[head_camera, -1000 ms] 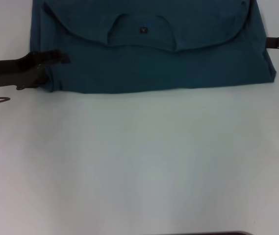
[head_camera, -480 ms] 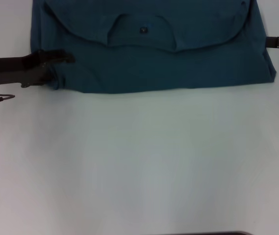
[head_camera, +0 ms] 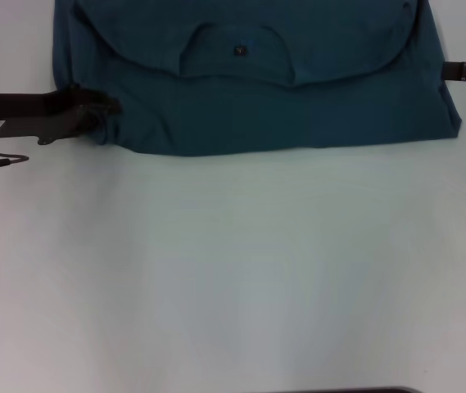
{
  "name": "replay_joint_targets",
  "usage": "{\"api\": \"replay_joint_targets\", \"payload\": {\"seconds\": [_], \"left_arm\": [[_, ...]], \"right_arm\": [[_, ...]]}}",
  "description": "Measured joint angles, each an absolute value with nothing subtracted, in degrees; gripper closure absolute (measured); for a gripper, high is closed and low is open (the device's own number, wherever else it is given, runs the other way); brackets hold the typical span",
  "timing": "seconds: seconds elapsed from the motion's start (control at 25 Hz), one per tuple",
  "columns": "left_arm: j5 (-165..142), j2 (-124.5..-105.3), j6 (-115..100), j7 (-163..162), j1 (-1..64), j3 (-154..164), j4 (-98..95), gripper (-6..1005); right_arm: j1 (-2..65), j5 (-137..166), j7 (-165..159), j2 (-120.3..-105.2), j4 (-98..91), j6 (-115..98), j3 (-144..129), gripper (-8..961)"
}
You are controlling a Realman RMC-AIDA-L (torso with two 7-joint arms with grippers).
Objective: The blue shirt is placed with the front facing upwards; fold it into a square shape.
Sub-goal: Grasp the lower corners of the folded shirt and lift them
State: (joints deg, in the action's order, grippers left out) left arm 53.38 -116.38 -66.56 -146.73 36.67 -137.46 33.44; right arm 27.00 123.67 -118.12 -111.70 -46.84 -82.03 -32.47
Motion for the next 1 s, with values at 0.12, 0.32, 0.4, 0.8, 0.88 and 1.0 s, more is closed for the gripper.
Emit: {"api": "replay_joint_targets", "payload": {"seconds": [0.12,0.32,0.4,0.8,0.88,1.0], "left_arm": [[53.2,-116.37,-66.3,-147.0,36.7,-137.2,33.6,539],[53.2,-116.31,-66.0,-147.3,36.7,-136.7,33.6,648],[53.1,-116.28,-66.0,-147.3,36.7,-136.7,33.6,692],[53.0,-116.20,-66.3,-147.4,36.4,-136.2,34.8,965],[53.0,-116.14,-67.2,-147.5,36.1,-136.2,35.4,989],[53.0,-115.93,-69.2,-147.6,35.5,-136.1,36.8,1001]], "right_arm": [[27.0,123.7,-118.1,-111.70,-46.8,-82.0,-32.5,59],[27.1,123.8,-118.3,-111.71,-46.8,-82.0,-32.2,62],[27.1,123.9,-118.4,-111.70,-46.8,-82.0,-32.1,64],[27.1,123.9,-118.7,-111.70,-46.8,-82.0,-32.4,71],[27.1,123.9,-118.8,-111.70,-46.8,-82.0,-32.4,72],[27.1,124.0,-119.8,-111.58,-46.8,-82.1,-32.7,74]]}}
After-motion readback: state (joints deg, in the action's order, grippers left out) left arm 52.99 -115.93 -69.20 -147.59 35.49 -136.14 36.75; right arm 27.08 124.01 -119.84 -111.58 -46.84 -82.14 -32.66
